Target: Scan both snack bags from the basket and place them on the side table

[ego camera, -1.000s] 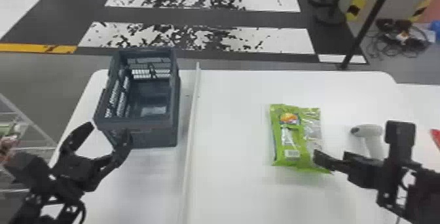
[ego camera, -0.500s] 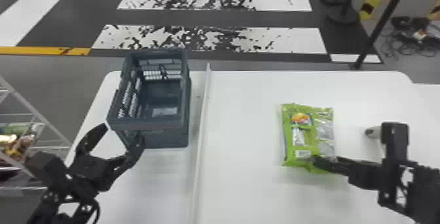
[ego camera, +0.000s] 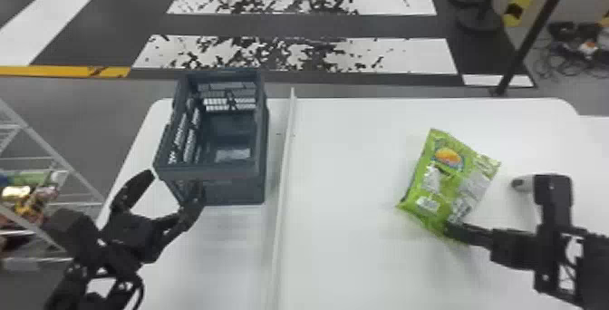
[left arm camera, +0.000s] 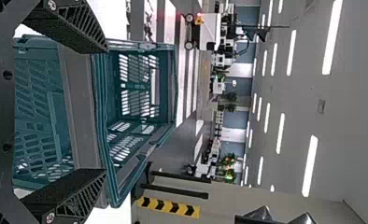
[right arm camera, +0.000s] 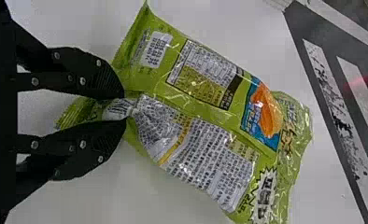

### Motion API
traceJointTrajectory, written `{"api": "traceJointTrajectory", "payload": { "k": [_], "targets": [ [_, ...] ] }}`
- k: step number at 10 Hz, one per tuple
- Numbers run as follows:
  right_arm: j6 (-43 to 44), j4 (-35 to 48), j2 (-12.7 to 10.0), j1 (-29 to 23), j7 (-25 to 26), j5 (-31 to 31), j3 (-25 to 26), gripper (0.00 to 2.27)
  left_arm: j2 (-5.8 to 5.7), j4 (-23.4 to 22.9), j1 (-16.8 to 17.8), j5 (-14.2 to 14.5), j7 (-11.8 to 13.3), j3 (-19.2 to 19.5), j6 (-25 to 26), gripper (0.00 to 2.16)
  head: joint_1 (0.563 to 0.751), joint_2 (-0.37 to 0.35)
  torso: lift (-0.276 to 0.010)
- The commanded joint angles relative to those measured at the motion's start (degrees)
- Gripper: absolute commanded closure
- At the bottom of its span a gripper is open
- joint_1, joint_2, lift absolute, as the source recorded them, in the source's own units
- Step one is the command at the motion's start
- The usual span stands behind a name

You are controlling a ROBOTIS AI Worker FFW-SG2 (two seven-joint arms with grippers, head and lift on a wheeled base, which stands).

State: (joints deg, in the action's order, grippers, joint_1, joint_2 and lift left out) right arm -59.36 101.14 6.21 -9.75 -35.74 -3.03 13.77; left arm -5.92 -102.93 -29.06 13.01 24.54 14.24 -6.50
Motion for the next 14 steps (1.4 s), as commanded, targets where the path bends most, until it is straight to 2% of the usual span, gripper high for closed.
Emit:
{"api": "traceJointTrajectory", "payload": {
  "k": [1, 4, 6, 7, 10, 12, 14],
  "targets": [
    [-0.01, 2.31, -0.06, -0.97, -0.20, -1.27, 1.43, 2.25, -0.06, -0.17, -0.04, 0.00, -0.02, 0.00, 0.14, 0.08, 0.695, 0.066, -0.075],
    [-2.30, 11.71, -0.15, -3.43, -0.38, -9.27, 8.20, 2.25, -0.15, -0.25, -0.12, 0.00, -0.02, 0.09, 0.14, 0.08, 0.695, 0.050, -0.075],
    [-2.65, 14.44, -0.41, -2.64, -0.38, -15.51, 16.64, 2.25, -0.15, -0.25, -0.21, 0.00, 0.07, 0.18, -0.04, 0.08, 0.695, 0.017, -0.075],
    [-2.65, 14.70, -0.59, -1.15, 0.68, -16.39, 21.12, 2.25, -0.15, -0.17, -0.21, 0.09, 0.07, 0.18, -0.04, 0.08, 0.695, 0.000, -0.075],
    [-2.30, 7.85, 0.38, 4.92, 5.95, -18.94, 33.07, 2.25, -0.15, 0.01, -0.12, 0.00, 0.07, 0.09, -0.04, 0.08, 0.695, -0.156, -0.075],
    [1.22, 2.57, 2.05, 6.41, 14.83, -19.29, 35.97, 2.25, -0.15, 0.10, -0.04, 0.09, 0.07, 0.18, -0.04, 0.08, 0.695, -0.245, -0.075],
    [7.37, -5.34, 3.89, 7.82, 18.96, -19.20, 37.38, 2.25, -0.15, 0.18, -0.04, 0.09, 0.16, 0.18, -0.04, 0.08, 0.695, -0.347, -0.075]
  ]
}}
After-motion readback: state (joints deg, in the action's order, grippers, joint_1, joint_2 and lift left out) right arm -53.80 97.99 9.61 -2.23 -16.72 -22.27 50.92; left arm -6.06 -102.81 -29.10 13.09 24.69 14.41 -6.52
